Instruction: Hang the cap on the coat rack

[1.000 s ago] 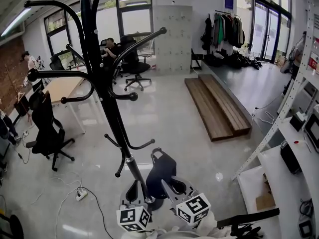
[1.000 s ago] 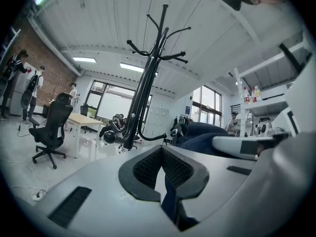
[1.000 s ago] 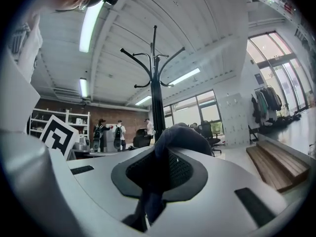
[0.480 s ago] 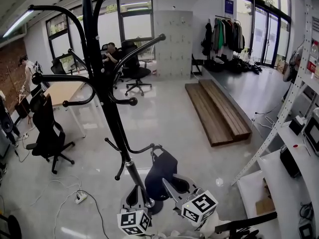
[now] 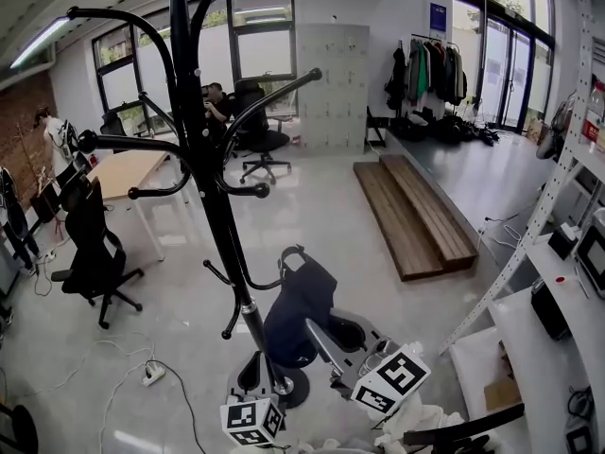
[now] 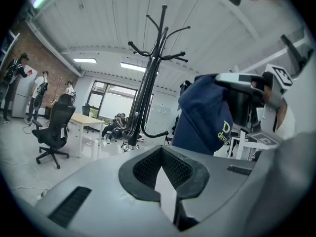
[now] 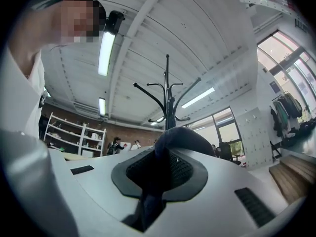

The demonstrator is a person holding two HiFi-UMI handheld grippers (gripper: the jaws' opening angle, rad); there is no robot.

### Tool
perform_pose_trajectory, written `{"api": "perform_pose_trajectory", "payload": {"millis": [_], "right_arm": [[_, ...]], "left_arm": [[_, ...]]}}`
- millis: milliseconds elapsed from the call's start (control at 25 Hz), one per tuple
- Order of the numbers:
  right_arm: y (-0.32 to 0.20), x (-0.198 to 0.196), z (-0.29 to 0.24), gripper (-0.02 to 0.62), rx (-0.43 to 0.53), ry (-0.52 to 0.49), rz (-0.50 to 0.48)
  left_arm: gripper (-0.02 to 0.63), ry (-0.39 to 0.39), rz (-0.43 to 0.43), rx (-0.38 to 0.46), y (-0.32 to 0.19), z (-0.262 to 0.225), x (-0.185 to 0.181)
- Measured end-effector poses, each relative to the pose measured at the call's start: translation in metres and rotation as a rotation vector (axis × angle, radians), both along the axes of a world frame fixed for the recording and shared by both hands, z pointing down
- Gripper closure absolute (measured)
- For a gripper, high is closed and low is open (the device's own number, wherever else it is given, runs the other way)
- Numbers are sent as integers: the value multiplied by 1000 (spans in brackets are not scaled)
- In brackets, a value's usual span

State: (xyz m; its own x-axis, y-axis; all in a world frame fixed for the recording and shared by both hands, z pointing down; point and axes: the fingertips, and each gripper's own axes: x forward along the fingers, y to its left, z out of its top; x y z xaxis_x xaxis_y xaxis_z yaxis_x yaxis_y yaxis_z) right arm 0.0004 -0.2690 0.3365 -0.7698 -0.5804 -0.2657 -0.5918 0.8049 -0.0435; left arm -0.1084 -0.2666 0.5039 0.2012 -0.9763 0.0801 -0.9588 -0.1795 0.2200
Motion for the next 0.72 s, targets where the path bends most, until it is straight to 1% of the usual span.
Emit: {"api": "perform_pose_trajectory", "payload": {"millis": [480, 720], "right_arm": [[14, -4, -72, 546, 159, -50, -58], [18, -7, -88, 546, 184, -63, -88]], "left_arm": [[603, -1, 2, 0, -1, 0, -7], [604, 0, -1, -1, -3, 1, -10]]}}
